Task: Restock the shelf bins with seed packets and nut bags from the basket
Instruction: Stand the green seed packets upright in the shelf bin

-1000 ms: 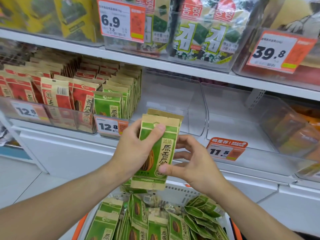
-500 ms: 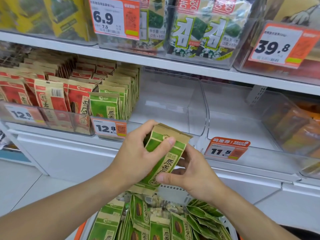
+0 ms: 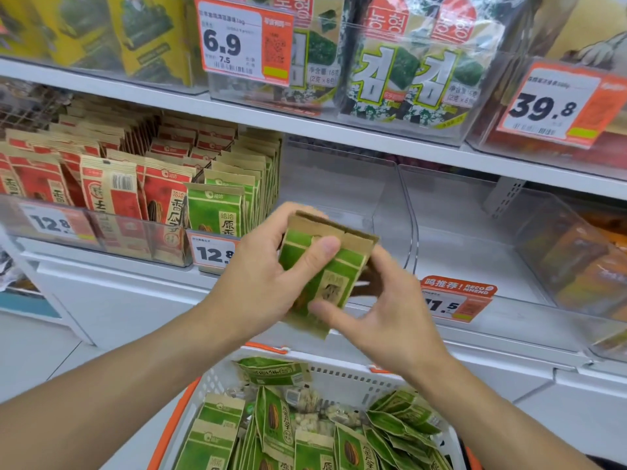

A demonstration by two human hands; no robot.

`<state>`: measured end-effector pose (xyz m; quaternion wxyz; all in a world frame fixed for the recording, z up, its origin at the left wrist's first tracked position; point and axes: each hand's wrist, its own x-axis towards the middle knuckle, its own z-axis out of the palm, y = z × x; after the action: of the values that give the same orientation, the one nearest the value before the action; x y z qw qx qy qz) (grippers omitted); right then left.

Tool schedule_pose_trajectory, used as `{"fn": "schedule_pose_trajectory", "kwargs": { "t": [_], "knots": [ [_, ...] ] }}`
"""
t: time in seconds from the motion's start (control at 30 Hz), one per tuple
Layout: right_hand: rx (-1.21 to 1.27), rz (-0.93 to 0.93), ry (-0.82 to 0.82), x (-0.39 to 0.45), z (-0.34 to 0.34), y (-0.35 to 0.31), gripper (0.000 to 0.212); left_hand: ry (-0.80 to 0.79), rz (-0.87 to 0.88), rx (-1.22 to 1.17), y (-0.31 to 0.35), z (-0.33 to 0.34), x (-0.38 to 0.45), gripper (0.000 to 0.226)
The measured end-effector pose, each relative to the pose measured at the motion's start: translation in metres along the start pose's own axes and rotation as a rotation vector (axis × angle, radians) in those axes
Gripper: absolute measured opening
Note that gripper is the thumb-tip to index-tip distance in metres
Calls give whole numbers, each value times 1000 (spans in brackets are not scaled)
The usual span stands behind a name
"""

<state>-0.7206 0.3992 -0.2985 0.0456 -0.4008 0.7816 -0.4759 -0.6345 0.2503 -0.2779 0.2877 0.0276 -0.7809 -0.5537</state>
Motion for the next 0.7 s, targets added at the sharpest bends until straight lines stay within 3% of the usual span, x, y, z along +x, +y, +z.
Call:
{"fn": "schedule_pose_trajectory", "kwargs": {
  "t": [0.13,0.23,0.33,0.53,0.7],
  "knots": [
    [-57,-72,206,30,-16,-7,53,19,97,435,-29,-26,8,46],
    [-86,-11,198,59,-20,-3,49,73,133,771,-54,-50,16,48],
    [-49,134,151,90,-10,14,45,85,93,955,-71,-64,18,57],
    [333,472,70,154,26,58,31,78,97,1019,-78,-62,14,69],
    [179,458,143,210,47,92,42,189,66,994,-79,-70,16,70]
  ]
}}
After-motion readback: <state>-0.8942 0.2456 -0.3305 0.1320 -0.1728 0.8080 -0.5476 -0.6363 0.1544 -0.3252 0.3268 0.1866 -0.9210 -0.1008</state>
